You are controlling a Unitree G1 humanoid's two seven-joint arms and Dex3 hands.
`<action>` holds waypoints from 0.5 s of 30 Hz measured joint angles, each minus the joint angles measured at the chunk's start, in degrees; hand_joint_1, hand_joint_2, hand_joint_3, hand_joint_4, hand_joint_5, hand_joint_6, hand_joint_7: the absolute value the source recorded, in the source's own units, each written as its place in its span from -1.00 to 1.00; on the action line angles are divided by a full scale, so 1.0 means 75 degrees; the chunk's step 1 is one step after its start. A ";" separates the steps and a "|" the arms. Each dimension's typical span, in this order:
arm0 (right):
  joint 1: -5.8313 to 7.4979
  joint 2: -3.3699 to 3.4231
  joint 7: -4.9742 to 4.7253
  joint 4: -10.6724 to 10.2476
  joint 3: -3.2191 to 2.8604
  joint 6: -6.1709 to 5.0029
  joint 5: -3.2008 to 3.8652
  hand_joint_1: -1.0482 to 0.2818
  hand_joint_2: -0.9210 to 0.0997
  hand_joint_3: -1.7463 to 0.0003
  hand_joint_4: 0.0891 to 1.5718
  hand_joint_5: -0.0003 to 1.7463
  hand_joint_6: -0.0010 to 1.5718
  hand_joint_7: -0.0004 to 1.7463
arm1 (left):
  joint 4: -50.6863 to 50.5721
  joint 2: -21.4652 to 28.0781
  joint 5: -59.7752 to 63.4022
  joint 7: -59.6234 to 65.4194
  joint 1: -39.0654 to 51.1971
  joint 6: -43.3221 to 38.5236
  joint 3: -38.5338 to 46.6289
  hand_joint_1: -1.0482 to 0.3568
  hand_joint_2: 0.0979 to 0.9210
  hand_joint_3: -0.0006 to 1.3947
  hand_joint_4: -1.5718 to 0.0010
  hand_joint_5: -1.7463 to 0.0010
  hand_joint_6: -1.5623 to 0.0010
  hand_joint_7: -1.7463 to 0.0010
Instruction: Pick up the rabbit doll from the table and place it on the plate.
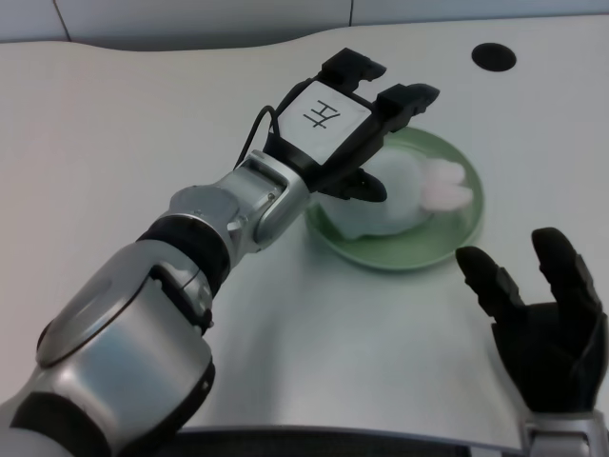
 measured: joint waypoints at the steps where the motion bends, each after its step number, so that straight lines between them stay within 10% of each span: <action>1: 0.0009 0.0001 -0.0015 -0.0013 0.0010 0.0000 0.0000 -0.62 -1.00 0.83 0.17 -0.99 0.16 -0.99 | 0.0000 0.0007 -0.0001 0.0000 0.0013 0.0000 0.0000 -0.59 0.90 -0.99 0.89 0.52 0.57 0.97; 15: -0.0007 -0.0013 0.0088 0.0075 0.0036 0.0040 0.0007 -0.60 -1.00 0.82 0.16 -0.99 0.14 -1.00 | -0.0112 0.0044 -0.2080 -0.1873 0.0557 -0.1082 0.1810 -0.83 1.00 -0.54 0.87 0.63 0.71 0.98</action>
